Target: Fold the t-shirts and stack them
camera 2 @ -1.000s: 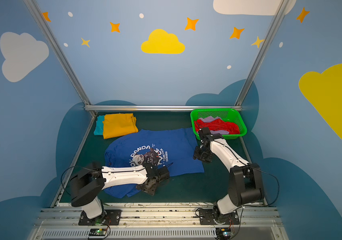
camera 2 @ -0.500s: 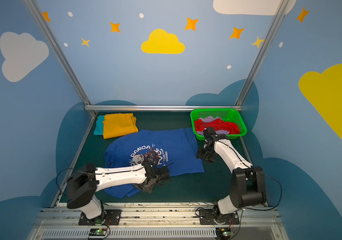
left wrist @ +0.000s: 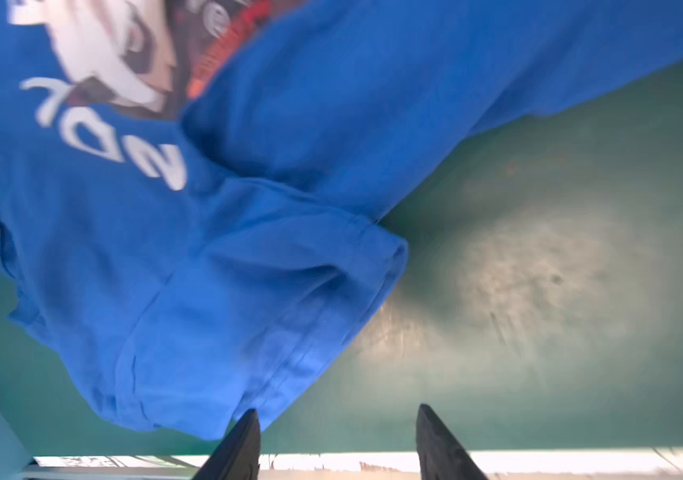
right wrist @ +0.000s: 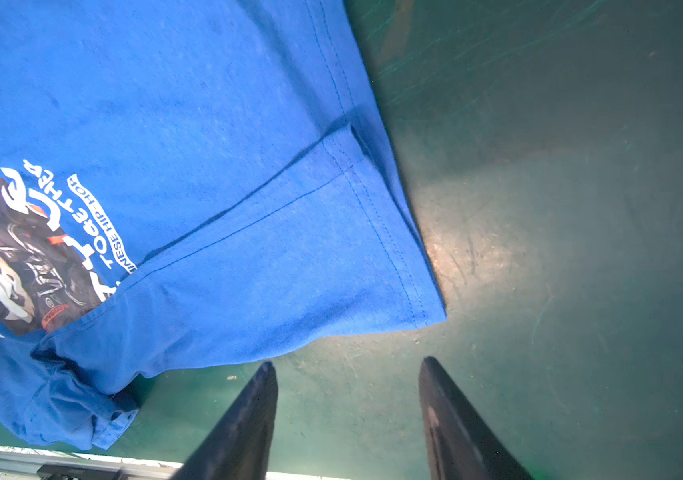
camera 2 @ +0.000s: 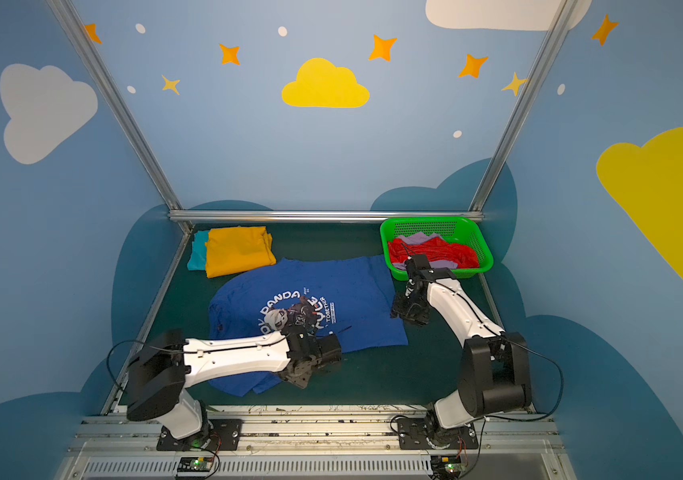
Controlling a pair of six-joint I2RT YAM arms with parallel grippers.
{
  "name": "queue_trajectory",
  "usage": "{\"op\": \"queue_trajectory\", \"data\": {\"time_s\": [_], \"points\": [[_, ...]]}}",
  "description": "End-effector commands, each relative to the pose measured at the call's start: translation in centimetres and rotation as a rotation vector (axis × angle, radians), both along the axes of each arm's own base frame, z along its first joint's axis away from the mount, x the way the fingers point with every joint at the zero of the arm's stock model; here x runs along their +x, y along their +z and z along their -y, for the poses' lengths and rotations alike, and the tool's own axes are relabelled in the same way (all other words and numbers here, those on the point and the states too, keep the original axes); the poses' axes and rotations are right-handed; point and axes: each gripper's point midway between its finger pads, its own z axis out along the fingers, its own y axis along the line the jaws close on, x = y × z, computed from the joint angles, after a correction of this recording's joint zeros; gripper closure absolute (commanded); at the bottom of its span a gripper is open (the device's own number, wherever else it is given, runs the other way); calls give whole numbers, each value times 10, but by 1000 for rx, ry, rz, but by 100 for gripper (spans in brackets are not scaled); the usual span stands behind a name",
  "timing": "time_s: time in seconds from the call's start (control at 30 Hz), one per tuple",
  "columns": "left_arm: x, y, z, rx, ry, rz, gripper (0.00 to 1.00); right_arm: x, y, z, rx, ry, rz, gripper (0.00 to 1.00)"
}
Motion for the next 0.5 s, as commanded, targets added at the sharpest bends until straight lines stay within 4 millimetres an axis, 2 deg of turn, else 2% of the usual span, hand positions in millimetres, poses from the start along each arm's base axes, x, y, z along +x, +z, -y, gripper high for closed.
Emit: {"op": "queue_trajectory", "data": {"time_s": [0.0, 0.33, 0.37, 0.47], "points": [[7, -14, -5, 83, -36, 9, 41, -5, 8, 1, 5, 5, 10, 44], [18, -55, -34, 199, -4, -21, 48, -5, 7, 0, 14, 0, 1, 44], [19, -58, -36, 199, 0, -26, 51, -5, 7, 1, 15, -2, 2, 44], [22, -63, -40, 202, 10, -27, 70, -4, 7, 0, 19, -5, 4, 44]]}}
